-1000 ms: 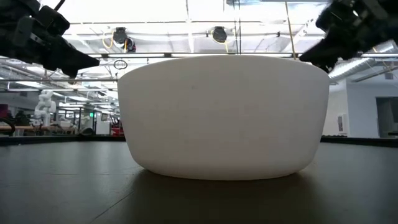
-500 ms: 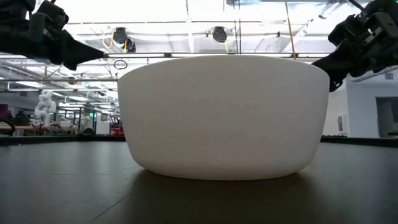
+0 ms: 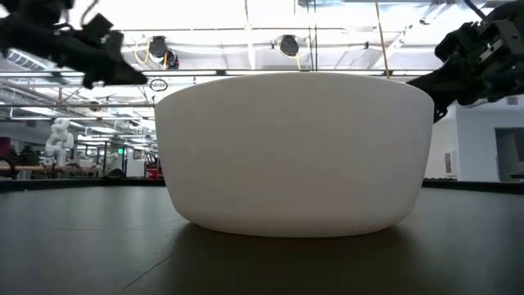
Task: Nest bowls inside each other
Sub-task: Stack the top white bowl on top of the stacked white bowl
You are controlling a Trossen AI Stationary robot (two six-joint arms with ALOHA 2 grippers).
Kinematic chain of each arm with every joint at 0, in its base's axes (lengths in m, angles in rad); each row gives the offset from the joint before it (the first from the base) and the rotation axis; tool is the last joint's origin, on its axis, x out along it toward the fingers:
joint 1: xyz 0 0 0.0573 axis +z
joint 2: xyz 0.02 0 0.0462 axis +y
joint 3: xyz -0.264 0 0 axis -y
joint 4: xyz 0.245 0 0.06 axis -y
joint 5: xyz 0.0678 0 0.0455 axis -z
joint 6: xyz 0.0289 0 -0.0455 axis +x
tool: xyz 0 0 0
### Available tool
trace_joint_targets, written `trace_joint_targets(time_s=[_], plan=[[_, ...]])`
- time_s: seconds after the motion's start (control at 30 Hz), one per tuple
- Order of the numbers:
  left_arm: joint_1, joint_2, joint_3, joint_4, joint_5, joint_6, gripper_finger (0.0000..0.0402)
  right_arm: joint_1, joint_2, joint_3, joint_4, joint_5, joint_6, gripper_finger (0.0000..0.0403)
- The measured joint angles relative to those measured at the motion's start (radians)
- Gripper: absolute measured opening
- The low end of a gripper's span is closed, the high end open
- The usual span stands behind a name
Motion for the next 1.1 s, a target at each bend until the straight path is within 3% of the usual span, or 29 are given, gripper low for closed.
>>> trace_joint_targets(time_s=[0.13, 0.27, 0.37, 0.43, 0.6, 0.9, 1.1], plan=[[0.175, 0.269, 0.117, 0.019, 0.157, 0.043, 0.0001, 0.000, -0.001, -0.001, 0.006, -0.001, -0.013, 0.0000], [0.335, 0.566, 0.239, 0.089, 0.481, 0.071, 0.0001, 0.000, -0.001, -0.002, 0.007, -0.001, -0.014, 0.0000], [0.391, 0.776, 0.351, 0.145, 0.673, 0.072, 0.0001, 0.000, -0.001, -0.002, 0.007, -0.002, -0.010, 0.0000], [0.404, 0.892, 0.433, 0.128, 0.737, 0.070, 0.0001, 0.000, -0.001, -0.002, 0.007, -0.003, -0.001, 0.0000], [0.387, 1.108, 0.676, -0.024, 0.814, 0.111, 0.0001, 0.000, -0.001, -0.003, 0.007, -0.026, 0.016, 0.0000], [0.314, 1.311, 1.083, -0.414, 0.803, 0.241, 0.0000, 0.000, 0.000, -0.004, 0.002, -0.047, 0.039, 0.0000], [0.281, 1.447, 1.300, -0.640, 0.729, 0.300, 0.0000, 0.000, 0.000, -0.004, 0.002, -0.056, 0.032, 0.0000]])
